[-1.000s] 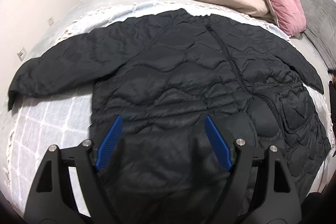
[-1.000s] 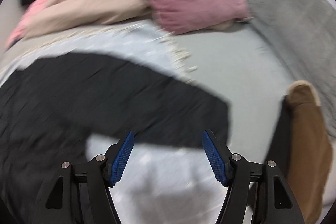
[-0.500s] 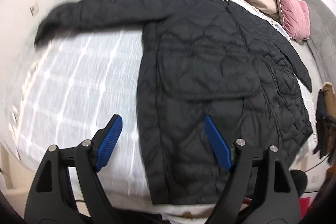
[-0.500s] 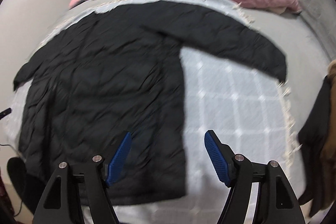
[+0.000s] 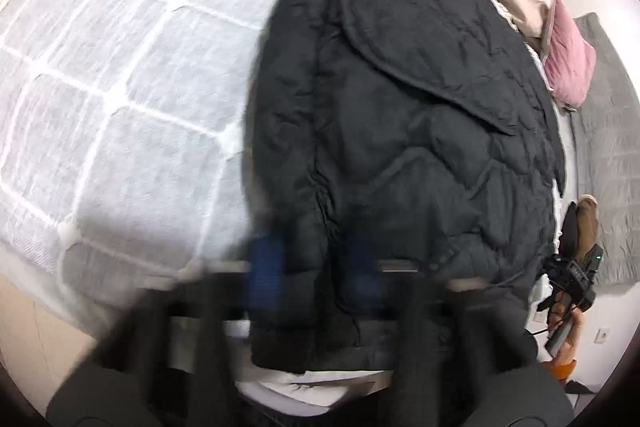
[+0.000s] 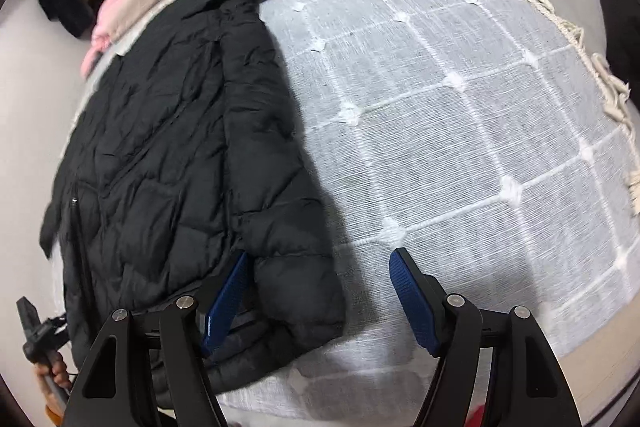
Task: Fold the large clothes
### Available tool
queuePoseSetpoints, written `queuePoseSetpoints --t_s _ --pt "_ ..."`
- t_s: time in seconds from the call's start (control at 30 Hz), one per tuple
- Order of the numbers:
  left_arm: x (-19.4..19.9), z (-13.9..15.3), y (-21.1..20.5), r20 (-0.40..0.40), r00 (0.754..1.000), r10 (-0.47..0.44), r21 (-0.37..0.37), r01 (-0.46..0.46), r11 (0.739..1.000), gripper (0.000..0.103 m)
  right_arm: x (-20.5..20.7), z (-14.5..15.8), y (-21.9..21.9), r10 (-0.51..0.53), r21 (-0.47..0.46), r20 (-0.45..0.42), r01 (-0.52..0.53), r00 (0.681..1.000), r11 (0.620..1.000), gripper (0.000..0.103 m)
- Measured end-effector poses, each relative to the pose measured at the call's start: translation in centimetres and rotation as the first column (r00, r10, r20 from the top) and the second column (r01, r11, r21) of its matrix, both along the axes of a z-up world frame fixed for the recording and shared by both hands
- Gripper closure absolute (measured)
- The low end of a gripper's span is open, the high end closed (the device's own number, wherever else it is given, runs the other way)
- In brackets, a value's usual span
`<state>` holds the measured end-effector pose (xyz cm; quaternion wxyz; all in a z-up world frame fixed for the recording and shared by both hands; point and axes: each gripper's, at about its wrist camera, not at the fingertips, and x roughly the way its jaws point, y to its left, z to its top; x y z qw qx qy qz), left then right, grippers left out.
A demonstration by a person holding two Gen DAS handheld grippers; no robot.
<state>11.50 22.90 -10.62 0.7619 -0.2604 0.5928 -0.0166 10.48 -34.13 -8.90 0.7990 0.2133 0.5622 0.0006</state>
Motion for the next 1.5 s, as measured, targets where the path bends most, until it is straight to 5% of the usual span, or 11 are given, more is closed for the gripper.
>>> queuePoseSetpoints --t_s 0.07,0.2,0.3,0.43,0.5,0.57,0.8,1.03,1.23,1.4,1.5 --pt "0.4 1.2 -0.2 0.034 0.999 0.009 0.051 -0.011 0.999 0.095 -0.1 0.0 1.0 0.045 0.037 0.017 -0.046 0.999 0.998 0.085" --pt "0.8 6.2 1.4 0.235 0.97 0.057 0.195 -0.104 0.975 0.095 -1.0 1.9 3.0 0.092 -0.014 0.073 -0.091 0.993 0.996 0.094" --pt "1.4 6.9 1.9 0.242 0.97 0.035 0.297 -0.108 0.949 0.089 -1.6 2.8 3.8 0.118 -0.059 0.107 -0.112 0.987 0.992 0.094" --pt "1.0 4.9 0.6 0.055 0.994 -0.091 0.436 0.058 0.898 0.066 -2.5 2.3 3.6 0.128 -0.136 0.079 -0.116 0.989 0.984 0.084" --pt "0.2 4.6 0.9 0.048 0.994 -0.1 0.452 0.068 0.889 0.037 -3.0 1.9 3.2 0.118 -0.109 0.055 -0.112 0.991 0.988 0.076" --pt "0.0 4.4 1.5 0.041 0.996 -0.078 0.424 0.053 0.904 0.034 -2.9 2.2 3.0 0.133 -0.071 0.042 -0.13 0.99 0.989 0.059" --pt "2.0 7.2 -3.4 0.141 0.972 -0.186 0.465 0.1 0.88 0.033 0.0 5.2 7.9 0.204 -0.198 0.091 -0.183 0.975 0.963 0.058" --pt "3.6 5.6 -15.3 0.157 0.859 -0.487 0.457 0.374 0.807 0.03 2.3 6.2 18.5 0.396 -0.401 0.125 -0.318 0.91 0.859 0.032" --pt "-1.5 -0.1 -19.6 0.016 0.686 -0.728 0.531 0.611 0.587 0.024 0.9 0.9 18.5 0.479 -0.581 -0.05 -0.415 0.877 0.7 0.031" --pt "-2.4 0.7 -17.0 -0.04 0.711 -0.702 0.437 0.644 0.628 0.023 0.8 -0.5 11.3 0.281 -0.439 -0.142 -0.315 0.949 0.842 0.026" --pt "-3.1 0.9 -16.4 -0.113 0.692 -0.713 0.423 0.682 0.596 0.019 0.1 -1.0 8.3 0.216 -0.41 -0.173 -0.27 0.961 0.871 0.021"
